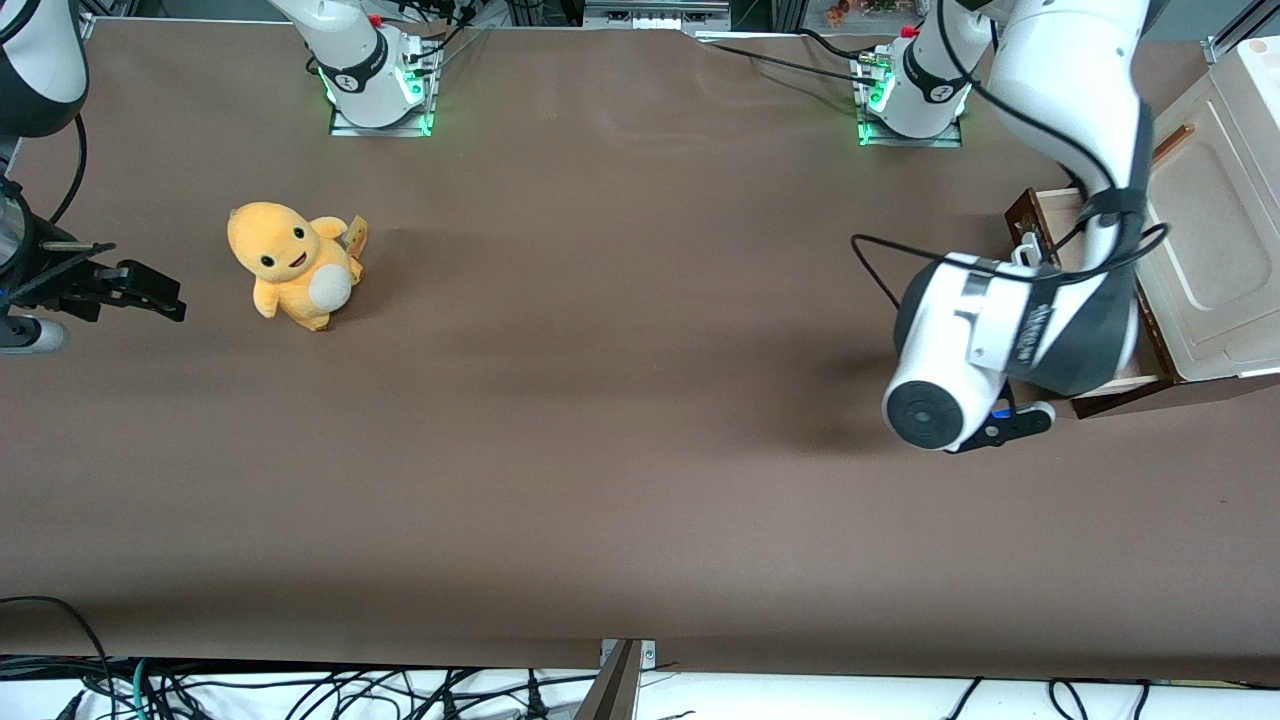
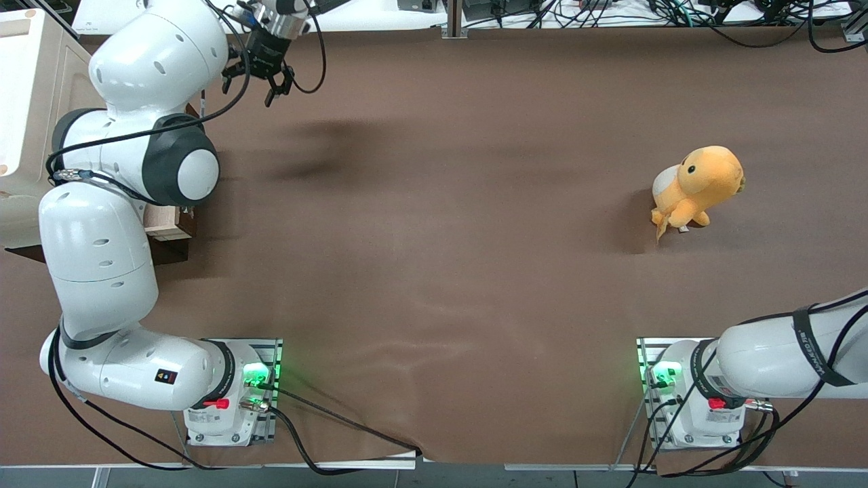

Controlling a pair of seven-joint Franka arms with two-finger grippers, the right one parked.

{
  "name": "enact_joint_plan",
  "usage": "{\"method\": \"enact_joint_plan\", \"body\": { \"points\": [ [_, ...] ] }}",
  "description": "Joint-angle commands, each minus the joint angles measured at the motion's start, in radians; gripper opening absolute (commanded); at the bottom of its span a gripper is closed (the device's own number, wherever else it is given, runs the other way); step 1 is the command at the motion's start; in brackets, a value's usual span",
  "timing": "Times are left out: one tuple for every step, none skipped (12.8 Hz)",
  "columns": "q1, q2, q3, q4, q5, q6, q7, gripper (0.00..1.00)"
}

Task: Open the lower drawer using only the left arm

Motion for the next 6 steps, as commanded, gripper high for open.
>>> {"method": "enact_joint_plan", "body": {
  "points": [
    [0.034, -0.004, -0.007, 0.086, -0.07, -0.019, 0.119, 1.0],
    [0.054, -0.012, -0.007, 0.107, -0.094, -0.016, 0.181, 1.0],
    [0.074, -0.013, -0.007, 0.124, -0.123, -0.01, 0.237, 1.0],
    [0.099, -0.013, -0.007, 0.155, -0.158, -0.007, 0.281, 1.0],
    [0.122, -0.013, -0.007, 0.181, -0.207, 0.01, 0.32, 1.0],
    [0.152, -0.015, -0.007, 0.193, -0.261, 0.024, 0.356, 1.0]
  ]
}}
